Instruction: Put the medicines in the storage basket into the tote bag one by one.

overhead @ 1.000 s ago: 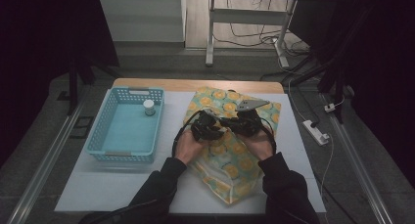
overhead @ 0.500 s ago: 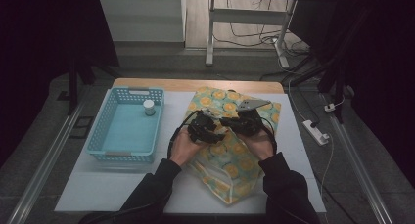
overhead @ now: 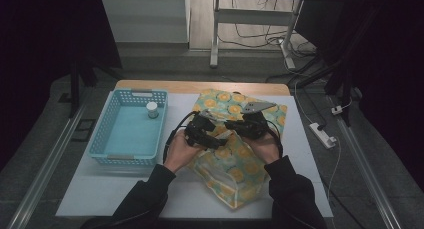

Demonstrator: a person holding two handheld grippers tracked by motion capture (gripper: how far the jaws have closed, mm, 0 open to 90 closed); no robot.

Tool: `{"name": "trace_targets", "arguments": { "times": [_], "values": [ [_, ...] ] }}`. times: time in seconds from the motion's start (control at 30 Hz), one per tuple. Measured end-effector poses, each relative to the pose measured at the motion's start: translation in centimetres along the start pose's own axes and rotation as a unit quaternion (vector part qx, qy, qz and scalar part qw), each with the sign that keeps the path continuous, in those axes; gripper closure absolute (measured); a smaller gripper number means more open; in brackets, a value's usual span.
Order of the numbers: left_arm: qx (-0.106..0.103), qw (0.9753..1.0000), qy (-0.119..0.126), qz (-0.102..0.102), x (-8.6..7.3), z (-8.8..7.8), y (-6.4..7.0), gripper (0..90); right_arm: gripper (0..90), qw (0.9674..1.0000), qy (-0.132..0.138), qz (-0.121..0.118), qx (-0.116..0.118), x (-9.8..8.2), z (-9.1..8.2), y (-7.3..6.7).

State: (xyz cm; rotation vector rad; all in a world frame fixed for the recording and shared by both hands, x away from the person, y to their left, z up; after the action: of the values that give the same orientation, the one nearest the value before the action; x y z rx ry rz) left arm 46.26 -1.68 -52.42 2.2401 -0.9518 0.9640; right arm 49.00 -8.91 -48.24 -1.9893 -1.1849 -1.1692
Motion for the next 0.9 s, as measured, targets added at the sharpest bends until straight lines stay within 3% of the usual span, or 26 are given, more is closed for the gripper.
{"name": "trace_targets", "arguments": {
  "times": [0.27, 0.43, 0.57, 0.9],
  "values": [
    [-0.005, 0.9995, 0.014, -0.028, -0.4, -2.6, -1.9, 9.3, 89.8, 1.0, -0.002, 0.0, 0.0, -0.1, 0.0, 0.0],
    [-0.005, 0.9993, 0.025, -0.026, -0.7, -4.3, -3.2, 0.9, 89.9, 1.0, -0.002, 0.0, 0.0, -0.1, 0.2, 0.0],
    [0.01, 0.9994, 0.023, -0.025, -1.3, -5.5, -4.5, 0.0, 89.8, 1.0, -0.004, 0.0, 0.001, -0.2, 0.2, 0.0],
    [0.047, 0.9971, 0.034, -0.049, -2.8, -8.4, -7.9, 0.0, 89.8, 1.0, -0.006, 0.001, 0.001, -0.3, 0.2, 0.1]
  ]
}}
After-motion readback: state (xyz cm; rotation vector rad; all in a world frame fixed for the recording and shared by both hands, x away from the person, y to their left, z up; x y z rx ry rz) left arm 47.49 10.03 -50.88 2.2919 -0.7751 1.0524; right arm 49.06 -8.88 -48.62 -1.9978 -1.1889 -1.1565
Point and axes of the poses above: each handheld gripper's, and its own axes: z roughly forward along the jaws, x roughly out of its top, y roughly to its right, the point moved 10 cm from there along z, roughly forward along the jaws, and after that the axes turned 5 degrees about y, right-handed, at the moved point
